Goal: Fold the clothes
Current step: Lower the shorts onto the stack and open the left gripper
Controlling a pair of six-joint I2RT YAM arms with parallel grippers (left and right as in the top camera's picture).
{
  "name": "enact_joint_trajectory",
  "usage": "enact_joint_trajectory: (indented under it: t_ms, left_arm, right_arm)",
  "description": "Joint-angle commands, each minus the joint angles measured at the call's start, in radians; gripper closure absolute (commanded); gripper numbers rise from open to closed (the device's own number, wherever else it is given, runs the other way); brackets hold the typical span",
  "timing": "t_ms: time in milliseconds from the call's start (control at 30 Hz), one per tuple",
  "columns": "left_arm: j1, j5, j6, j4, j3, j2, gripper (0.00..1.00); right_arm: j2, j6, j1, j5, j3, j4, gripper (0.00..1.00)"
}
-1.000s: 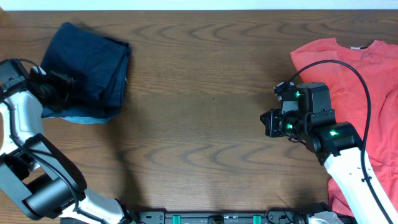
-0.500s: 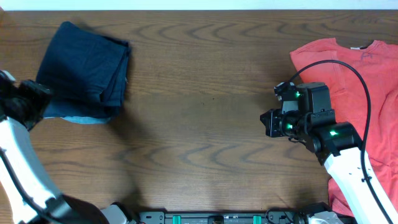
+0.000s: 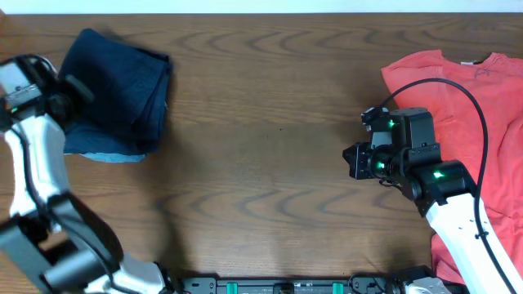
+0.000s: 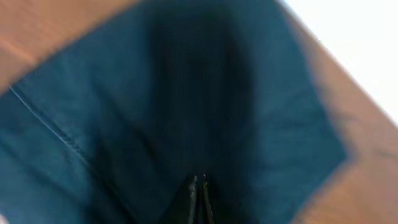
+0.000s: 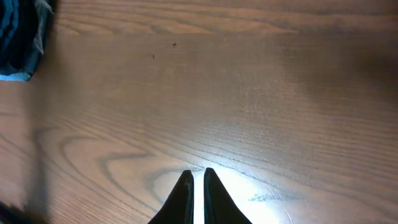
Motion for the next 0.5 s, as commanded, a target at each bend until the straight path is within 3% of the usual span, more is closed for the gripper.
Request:
enact_joint_trajectory:
  t_ms: [0, 167, 200, 300, 467]
  left_arm:
    - [0.005, -0.077, 0.019, -0.001, 0.006, 0.099, 0.91]
    - [0.005, -0.062, 0.019, -0.024, 0.007, 0.157, 0.83]
    - [0.005, -0.043, 0.020, -0.024, 0.007, 0.150, 0.76]
    - [0.005, 0.030, 0.046, -0.035, 0.017, 0.110, 0.65]
    - [-0.009, 0.164, 0.171, -0.137, 0.061, -0.029, 0.57]
  right_arm:
    - [-0.007, 0.019, -0.005, 0.003, 0.009, 0.001, 0.93]
    - [-0.007, 0.019, -0.005, 0.003, 0.009, 0.000, 0.95]
    - [-0.007, 0.019, -0.005, 0.003, 0.009, 0.000, 0.96]
    - [-0.008, 0.018, -0.005, 0.008, 0.009, 0.005, 0.97]
    - [-0.031, -0.009, 0.010, 0.026, 0.048, 0.003, 0.99]
